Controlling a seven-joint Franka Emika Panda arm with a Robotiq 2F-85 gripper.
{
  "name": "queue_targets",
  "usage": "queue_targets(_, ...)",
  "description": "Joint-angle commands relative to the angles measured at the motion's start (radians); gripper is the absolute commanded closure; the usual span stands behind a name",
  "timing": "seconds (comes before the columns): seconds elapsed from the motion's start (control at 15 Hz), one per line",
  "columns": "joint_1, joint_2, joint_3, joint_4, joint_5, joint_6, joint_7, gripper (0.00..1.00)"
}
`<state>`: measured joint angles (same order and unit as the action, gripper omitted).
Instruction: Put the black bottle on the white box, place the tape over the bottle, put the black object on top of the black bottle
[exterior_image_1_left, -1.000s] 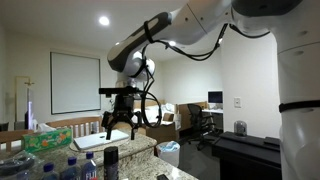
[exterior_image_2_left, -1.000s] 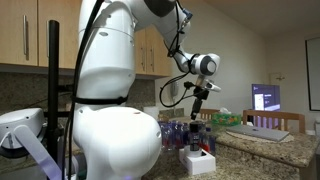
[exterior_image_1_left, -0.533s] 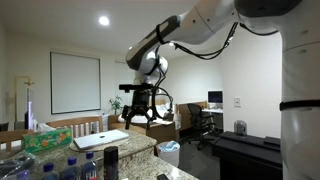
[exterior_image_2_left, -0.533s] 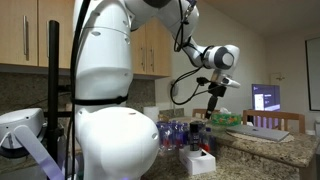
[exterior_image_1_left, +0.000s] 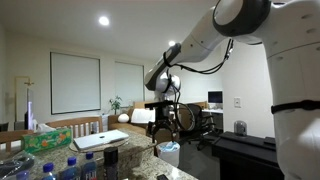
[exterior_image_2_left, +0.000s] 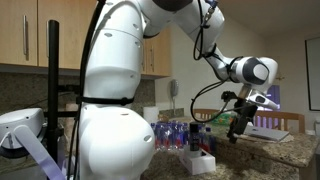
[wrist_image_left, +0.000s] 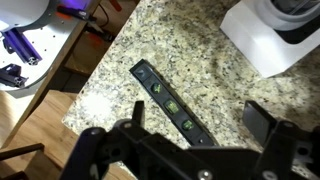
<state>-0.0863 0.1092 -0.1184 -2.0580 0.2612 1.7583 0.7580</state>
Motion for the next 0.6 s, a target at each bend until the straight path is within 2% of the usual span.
queue_targets(0.0, 0.005, 0.114, -0.002, 0.015, -0.085, -0.002, -0.041, 0.00)
queue_targets(0.33, 0.010, 0.246, -0.015, 0.061, -0.215, 0.014, -0.092, 0.00)
queue_targets(0.53, 0.038, 0.283, 0.000, 0.075, -0.255, 0.086, -0.156, 0.00)
